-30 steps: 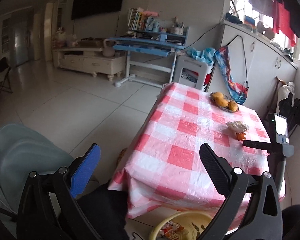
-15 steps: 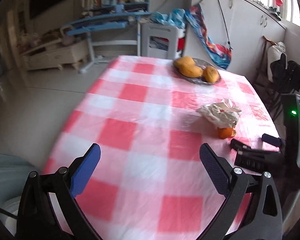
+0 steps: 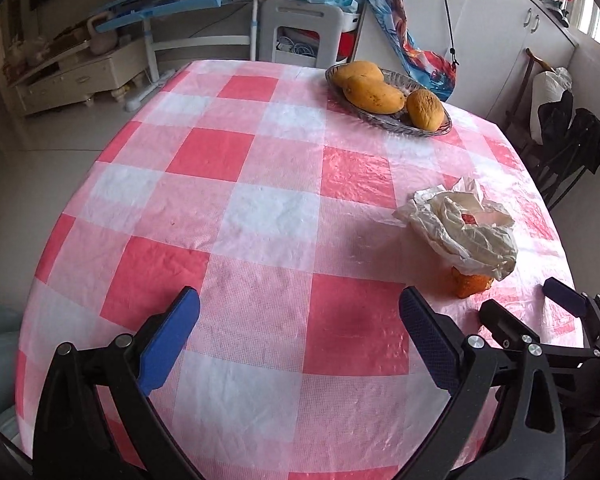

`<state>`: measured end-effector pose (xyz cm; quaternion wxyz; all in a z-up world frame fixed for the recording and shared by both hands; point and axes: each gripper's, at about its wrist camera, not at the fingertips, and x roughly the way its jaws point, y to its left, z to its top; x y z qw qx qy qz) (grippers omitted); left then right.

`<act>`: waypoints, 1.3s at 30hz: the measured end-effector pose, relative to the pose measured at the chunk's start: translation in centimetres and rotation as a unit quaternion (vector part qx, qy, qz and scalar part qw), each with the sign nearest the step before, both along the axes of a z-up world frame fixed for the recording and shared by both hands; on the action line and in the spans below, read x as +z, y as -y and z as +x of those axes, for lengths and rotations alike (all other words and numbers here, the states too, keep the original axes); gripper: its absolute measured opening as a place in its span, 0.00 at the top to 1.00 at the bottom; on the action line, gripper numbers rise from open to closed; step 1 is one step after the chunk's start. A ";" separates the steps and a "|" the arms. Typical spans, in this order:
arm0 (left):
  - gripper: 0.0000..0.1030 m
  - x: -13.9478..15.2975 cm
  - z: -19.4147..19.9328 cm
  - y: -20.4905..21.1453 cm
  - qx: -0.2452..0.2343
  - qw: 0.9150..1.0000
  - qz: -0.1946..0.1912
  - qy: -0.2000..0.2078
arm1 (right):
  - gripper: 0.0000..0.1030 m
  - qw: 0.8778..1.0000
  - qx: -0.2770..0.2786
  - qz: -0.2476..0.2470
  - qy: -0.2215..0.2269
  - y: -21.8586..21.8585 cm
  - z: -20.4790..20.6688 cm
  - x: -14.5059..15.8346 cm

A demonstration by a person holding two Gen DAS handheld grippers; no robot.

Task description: Collect trash

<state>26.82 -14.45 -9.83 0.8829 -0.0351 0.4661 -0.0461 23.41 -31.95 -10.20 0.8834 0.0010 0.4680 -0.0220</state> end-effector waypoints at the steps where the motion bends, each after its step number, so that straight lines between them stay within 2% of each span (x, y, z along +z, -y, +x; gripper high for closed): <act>1: 0.07 0.0 -0.1 0.0 0.002 1.000 0.001 0.001 | 0.07 1.000 0.000 -0.001 0.000 0.0 0.0 0.0; 5: 0.07 0.0 -0.7 -0.1 -0.010 1.000 0.005 0.016 | 0.07 1.000 0.000 0.000 0.000 0.0 0.0 0.0; 14: 0.07 0.0 -0.7 0.4 -0.013 0.999 0.031 0.012 | 0.07 1.000 0.000 0.003 0.001 0.3 0.0 0.0; 39: 0.07 -0.1 -0.7 0.5 -0.013 0.999 0.032 0.012 | 0.07 1.000 0.000 0.003 0.001 0.3 0.0 0.0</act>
